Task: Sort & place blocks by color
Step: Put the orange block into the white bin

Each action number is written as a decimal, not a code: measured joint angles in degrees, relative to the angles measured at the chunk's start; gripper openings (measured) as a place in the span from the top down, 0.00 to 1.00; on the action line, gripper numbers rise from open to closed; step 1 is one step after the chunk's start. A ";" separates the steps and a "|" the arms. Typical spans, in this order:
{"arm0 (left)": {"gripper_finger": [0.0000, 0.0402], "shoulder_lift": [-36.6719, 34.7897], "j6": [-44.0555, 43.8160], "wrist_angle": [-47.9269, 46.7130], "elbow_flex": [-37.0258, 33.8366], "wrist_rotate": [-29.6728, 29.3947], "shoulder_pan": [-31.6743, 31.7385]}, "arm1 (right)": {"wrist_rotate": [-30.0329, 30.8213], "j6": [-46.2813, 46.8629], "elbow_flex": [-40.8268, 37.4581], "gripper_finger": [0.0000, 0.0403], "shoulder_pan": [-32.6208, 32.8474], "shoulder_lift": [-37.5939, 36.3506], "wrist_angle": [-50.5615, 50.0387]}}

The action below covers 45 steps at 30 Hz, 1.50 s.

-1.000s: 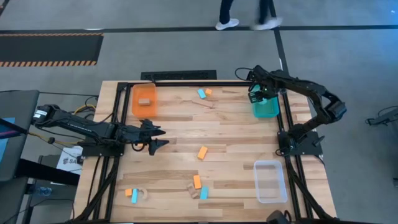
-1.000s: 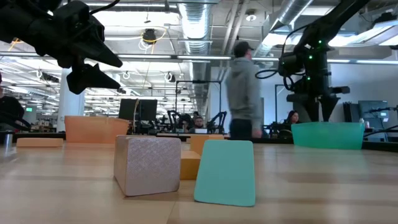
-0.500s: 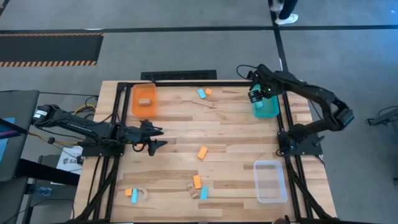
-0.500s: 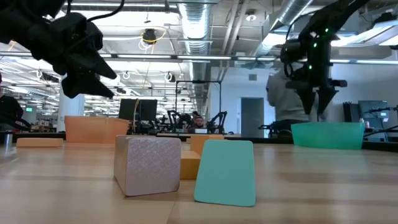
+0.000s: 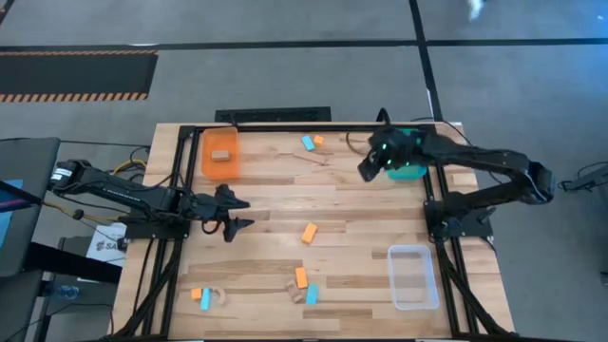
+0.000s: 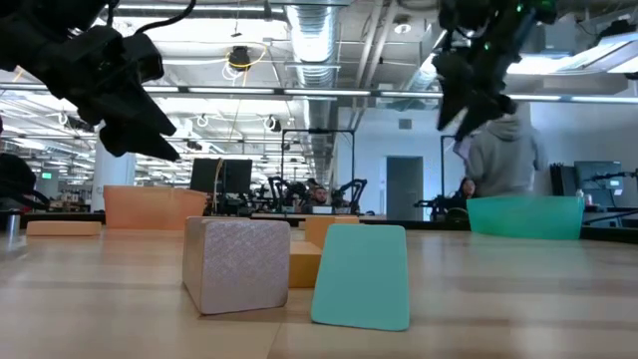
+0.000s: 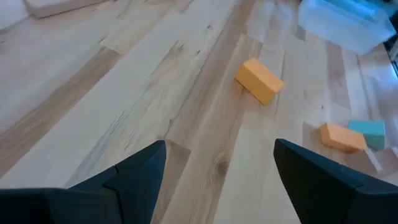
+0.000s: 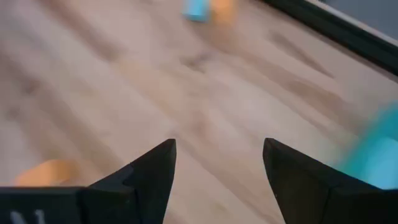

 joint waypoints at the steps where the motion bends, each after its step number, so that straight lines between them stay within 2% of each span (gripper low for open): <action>1: 0.29 0.00 0.67 0.00 0.00 0.91 0.00 | -0.14 0.01 0.02 0.34 2.39 0.32 1.44; 5: 0.29 -0.01 2.77 -0.16 0.02 5.28 0.00 | -0.61 0.01 0.02 0.34 10.61 2.10 5.83; 10: 0.29 -0.01 2.76 -2.16 0.02 6.62 0.00 | -0.59 1.26 0.02 0.34 17.41 4.73 9.85; 16: 0.29 0.00 3.22 -2.93 0.02 4.99 0.00 | -0.59 1.58 0.02 0.34 22.14 8.17 14.26; 24: 0.29 0.55 6.08 0.26 0.07 3.57 0.00 | -0.64 2.80 0.02 0.34 25.03 13.16 22.14; 28: 0.29 0.79 6.49 0.27 0.07 1.91 0.00 | -3.15 -8.04 0.02 0.34 26.38 16.68 28.26; 36: 0.29 0.79 5.89 0.14 0.07 1.92 0.00 | -16.02 -40.84 0.54 0.34 26.65 24.53 41.84; 38: 0.29 0.79 5.32 0.07 0.07 1.92 0.00 | -18.41 -43.49 2.67 0.34 26.62 27.03 41.93; 43: 0.29 0.79 4.77 0.00 0.07 1.94 0.00 | -28.80 -47.41 9.96 0.34 25.16 33.76 33.62; 45: 0.29 0.78 4.75 -0.27 0.07 1.97 0.00 | -29.31 -51.04 13.55 0.34 24.88 36.70 29.34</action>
